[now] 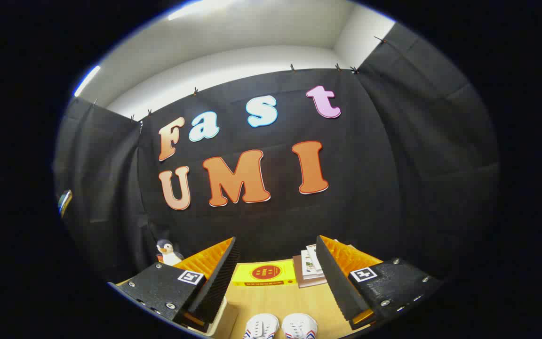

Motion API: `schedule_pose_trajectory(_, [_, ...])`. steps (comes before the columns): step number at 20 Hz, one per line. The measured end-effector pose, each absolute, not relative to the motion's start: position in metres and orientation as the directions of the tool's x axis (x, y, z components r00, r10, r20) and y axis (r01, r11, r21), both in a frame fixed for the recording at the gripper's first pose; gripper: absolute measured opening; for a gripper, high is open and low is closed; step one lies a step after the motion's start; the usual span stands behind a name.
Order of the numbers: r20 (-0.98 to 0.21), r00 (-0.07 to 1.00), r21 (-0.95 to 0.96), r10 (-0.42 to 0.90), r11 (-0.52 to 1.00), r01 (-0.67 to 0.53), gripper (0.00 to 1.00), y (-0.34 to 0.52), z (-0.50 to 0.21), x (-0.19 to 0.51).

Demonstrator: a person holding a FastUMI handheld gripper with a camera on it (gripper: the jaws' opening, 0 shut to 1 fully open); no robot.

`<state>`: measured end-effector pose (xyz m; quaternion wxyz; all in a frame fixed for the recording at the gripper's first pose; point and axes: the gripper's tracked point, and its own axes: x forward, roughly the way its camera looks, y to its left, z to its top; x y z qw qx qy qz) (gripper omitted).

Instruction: Open the storage box then place both shoes into the box .Put the left shoe in first, then the right shoe, with the right side of both shoes facing outward in a uniform manner.

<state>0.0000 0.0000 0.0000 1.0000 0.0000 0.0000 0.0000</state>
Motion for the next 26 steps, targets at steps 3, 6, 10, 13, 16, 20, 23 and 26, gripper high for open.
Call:
schedule_pose_trajectory(3, [-0.056,0.998,-0.061,0.004,0.998,-0.007,0.97,0.008,-0.011,-0.013])
schedule_pose_trajectory(6, [-0.083,0.997,-0.047,0.0,0.999,-0.004,0.97,0.011,-0.011,-0.013])
schedule_pose_trajectory(10, [-0.07,0.997,-0.039,0.024,0.999,-0.026,0.97,0.025,-0.007,-0.009])
schedule_pose_trajectory(13, [-0.088,0.995,-0.099,0.04,0.994,-0.049,0.97,0.033,-0.013,-0.007])
schedule_pose_trajectory(16, [-0.106,0.991,-0.099,0.083,0.991,-0.094,0.97,0.046,-0.02,-0.007])
schedule_pose_trajectory(20, [-0.188,0.973,-0.052,0.134,0.988,-0.146,0.98,0.055,-0.056,-0.003])
schedule_pose_trajectory(23, [-0.307,0.933,0.026,0.186,0.982,-0.187,0.98,0.062,-0.1,-0.006])
schedule_pose_trajectory(26, [-0.384,0.89,0.174,0.246,0.966,-0.192,0.98,0.067,-0.135,-0.008])
